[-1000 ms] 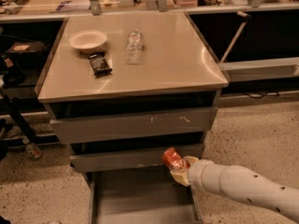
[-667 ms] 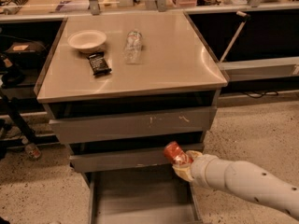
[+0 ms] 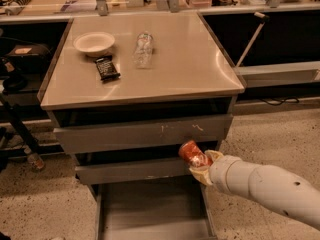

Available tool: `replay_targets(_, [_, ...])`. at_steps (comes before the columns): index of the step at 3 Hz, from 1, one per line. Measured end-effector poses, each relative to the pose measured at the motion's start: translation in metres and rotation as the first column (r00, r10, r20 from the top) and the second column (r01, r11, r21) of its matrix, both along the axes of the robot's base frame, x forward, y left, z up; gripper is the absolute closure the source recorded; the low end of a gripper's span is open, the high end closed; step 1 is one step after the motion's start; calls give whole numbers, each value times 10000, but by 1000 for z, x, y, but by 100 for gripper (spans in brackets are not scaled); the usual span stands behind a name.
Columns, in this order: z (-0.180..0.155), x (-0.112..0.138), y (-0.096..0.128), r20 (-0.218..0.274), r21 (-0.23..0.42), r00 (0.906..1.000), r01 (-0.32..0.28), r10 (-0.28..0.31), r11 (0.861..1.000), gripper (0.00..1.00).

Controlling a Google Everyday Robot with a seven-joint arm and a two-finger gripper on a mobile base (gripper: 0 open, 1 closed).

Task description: Pick coke can from bottom drawer and place on counter

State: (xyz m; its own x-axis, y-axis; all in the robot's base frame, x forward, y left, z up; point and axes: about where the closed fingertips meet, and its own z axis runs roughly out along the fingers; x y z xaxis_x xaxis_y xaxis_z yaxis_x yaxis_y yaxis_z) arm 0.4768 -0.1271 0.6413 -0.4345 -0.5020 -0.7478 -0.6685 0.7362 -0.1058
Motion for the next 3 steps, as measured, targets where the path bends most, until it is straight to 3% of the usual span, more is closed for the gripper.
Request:
replay_targets(1, [11,4,-1,272,50,9996,-50,49,10000,100])
replay_targets(3, [92,43,-28,1324,-438,9911,-46,104,9990,100])
